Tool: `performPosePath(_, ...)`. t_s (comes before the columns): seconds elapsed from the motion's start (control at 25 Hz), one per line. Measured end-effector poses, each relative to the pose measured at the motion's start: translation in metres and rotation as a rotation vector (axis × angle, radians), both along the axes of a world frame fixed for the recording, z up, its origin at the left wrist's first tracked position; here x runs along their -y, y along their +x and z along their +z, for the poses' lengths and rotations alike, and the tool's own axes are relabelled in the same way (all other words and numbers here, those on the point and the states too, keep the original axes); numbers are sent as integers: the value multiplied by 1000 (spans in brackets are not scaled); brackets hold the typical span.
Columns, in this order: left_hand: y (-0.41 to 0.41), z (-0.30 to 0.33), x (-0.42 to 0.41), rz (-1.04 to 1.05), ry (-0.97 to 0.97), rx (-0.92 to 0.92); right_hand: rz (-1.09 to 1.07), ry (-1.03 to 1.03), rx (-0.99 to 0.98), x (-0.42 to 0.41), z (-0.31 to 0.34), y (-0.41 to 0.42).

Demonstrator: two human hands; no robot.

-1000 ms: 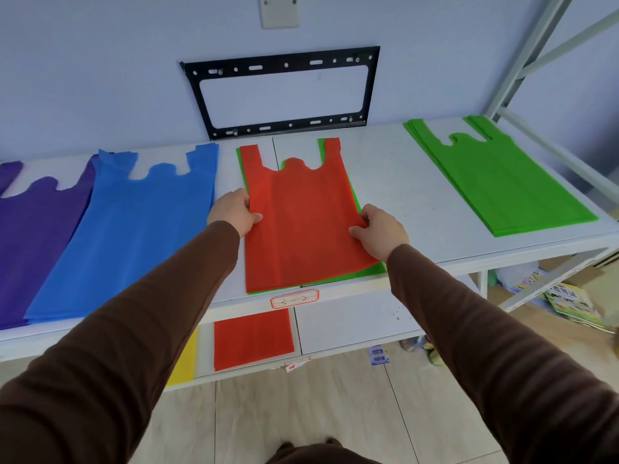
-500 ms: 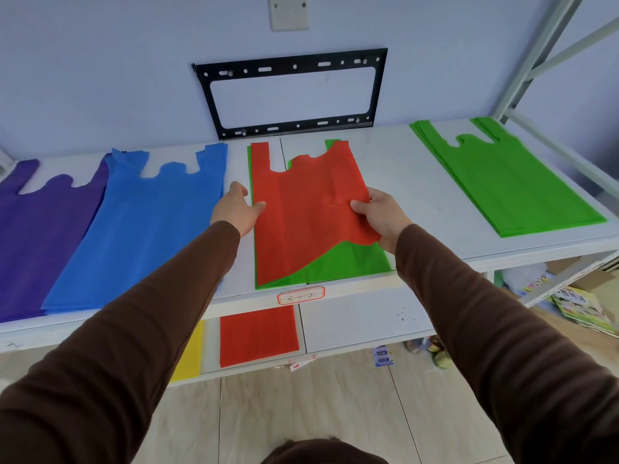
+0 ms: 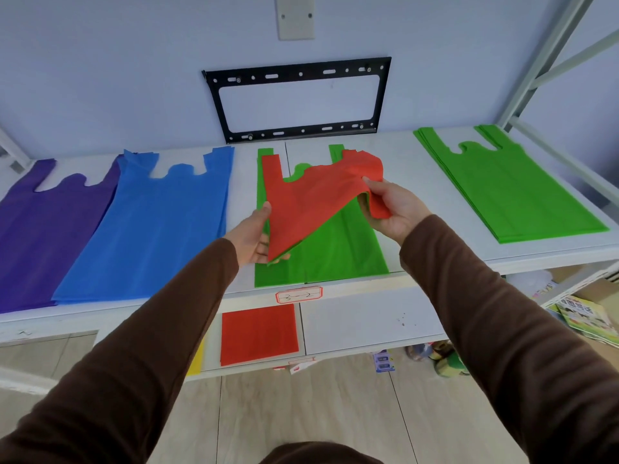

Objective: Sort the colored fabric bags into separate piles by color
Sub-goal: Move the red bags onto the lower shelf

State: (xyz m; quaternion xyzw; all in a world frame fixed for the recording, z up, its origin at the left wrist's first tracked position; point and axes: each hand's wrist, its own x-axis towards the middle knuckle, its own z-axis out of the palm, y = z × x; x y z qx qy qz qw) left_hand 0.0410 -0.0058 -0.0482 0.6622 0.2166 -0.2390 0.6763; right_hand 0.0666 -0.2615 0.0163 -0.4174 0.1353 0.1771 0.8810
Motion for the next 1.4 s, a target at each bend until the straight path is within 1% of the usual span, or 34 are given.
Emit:
performPosePath(0.04,1,-1,4,42,-185,21,-3,3,-10,10,0,-5)
performPosePath(0.08,3,-2,9,103,-323,63,15,-17,-8,20,-1,-11)
performPosePath(0.12,8,-2,13,149,-377,118,60,-63,8,32,-5,-19)
performPosePath(0.16,13,-2,15,156,-356,174,122,-131,28,43,-11,-26)
performPosePath(0.2,18,0,17,132,-284,216,187,-221,48,54,-20,-32)
performPosePath(0.28,27,0,19,13,-130,254,267,-438,78,72,-40,-43)
performPosePath(0.36,30,0,18,-103,46,320,231,-628,115,77,-55,-52)
performPosePath(0.4,32,-1,15,-132,111,363,189,-682,128,76,-60,-56)
performPosePath(0.48,32,-4,7,-142,123,413,123,-735,143,69,-69,-62)
performPosePath(0.56,31,-5,0,-92,102,396,91,-799,147,59,-75,-65)
performPosePath(0.6,33,-5,-4,-61,128,391,76,-841,148,52,-77,-65)
performPosePath(0.68,42,-8,-16,6,267,405,34,-917,165,39,-75,-61)
performPosePath(0.72,47,-11,-21,31,380,424,8,-965,181,33,-74,-57)
performPosePath(0.8,56,-18,-27,22,611,440,-31,-1085,212,23,-74,-47)
performPosePath(0.84,60,-21,-27,10,690,445,-33,-1129,218,20,-74,-41)
performPosePath(1.0,81,-21,-24,12,849,490,-45,-1134,262,11,-79,-21)
performPosePath(1.12,92,-21,-23,-78,1061,393,15,-1208,302,14,-86,-10)
performPosePath(1.2,96,-21,-19,-108,1122,384,4,-1294,331,17,-90,-7)
performPosePath(1.28,97,-20,-15,-102,1147,394,-24,-1426,403,18,-91,-6)
performPosePath(1.32,98,-20,-14,-97,1149,390,-30,-1476,444,18,-92,-6)
performPosePath(1.4,99,-18,-14,-89,1116,356,-51,-1514,497,17,-98,-6)
